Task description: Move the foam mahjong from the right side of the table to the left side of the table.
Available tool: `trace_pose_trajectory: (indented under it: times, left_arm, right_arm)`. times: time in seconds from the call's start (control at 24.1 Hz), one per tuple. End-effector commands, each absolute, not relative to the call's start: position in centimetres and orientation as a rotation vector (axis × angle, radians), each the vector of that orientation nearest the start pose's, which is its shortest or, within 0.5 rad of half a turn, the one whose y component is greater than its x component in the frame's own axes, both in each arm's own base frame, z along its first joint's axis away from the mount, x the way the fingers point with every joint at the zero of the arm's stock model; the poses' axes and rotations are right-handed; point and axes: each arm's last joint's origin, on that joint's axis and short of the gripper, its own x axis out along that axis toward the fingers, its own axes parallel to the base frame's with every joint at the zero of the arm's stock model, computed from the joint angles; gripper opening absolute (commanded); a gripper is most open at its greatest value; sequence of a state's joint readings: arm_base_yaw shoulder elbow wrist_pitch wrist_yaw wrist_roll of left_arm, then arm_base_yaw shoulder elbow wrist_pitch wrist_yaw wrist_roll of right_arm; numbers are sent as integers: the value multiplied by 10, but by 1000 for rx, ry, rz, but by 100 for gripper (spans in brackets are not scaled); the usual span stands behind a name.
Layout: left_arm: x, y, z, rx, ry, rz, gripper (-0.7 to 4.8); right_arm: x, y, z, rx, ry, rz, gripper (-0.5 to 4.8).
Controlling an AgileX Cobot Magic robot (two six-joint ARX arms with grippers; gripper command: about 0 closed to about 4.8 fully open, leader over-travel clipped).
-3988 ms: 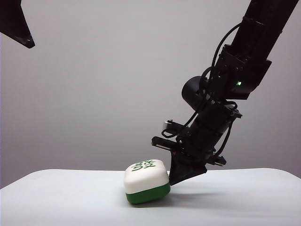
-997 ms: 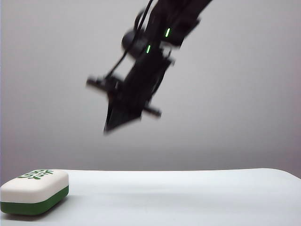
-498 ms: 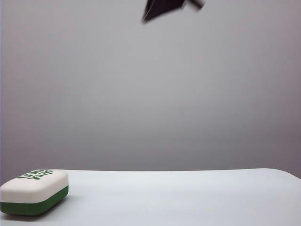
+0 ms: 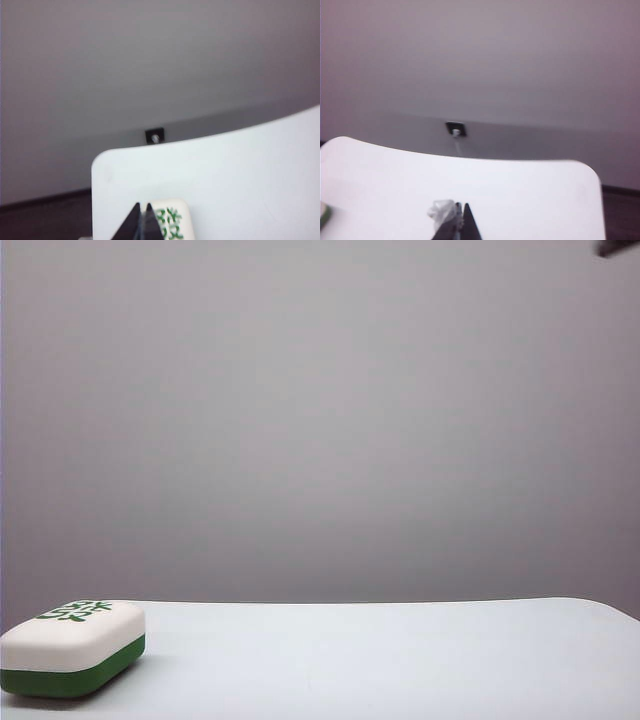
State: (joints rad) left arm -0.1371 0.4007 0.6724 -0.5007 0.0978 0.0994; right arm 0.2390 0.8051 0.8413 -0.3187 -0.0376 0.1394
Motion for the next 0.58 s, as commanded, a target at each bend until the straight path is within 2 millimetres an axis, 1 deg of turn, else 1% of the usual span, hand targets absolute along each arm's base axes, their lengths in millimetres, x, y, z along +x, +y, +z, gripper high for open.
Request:
trace_pose_trajectory:
  times: [0.04, 0.08, 0.17, 0.21, 0.25, 0.33, 0.46, 0.5, 0.58]
  left_arm:
    - [87, -15, 300, 45, 96, -228, -5]
    - [85, -14, 295, 4, 65, -222, -5]
    - [79, -13, 286, -38, 24, -208, -5]
    - [77, -13, 283, -39, 13, -208, -5]
    - [75, -12, 277, -37, -5, -199, -5]
    - [73, -11, 266, -42, -11, -170, -5]
    - [74, -11, 248, -115, -13, -172, -5]
    - [76, -11, 241, -119, -20, -166, -5]
    - [77, -11, 229, -118, -26, -164, -5]
  right_arm:
    - [146, 27, 311, 145, 245, 195, -5]
    - [135, 20, 302, 165, 224, 167, -5]
    - [120, 15, 289, 189, 181, 154, -5]
    - [116, 14, 285, 186, 154, 140, -5]
    - [107, 13, 276, 187, 88, 140, -5]
    - [98, 13, 263, 213, 10, 152, -5]
    - [89, 10, 235, 242, -30, 115, -5]
    - [86, 10, 222, 248, -40, 117, -5]
    - [86, 10, 204, 288, -42, 115, -5]
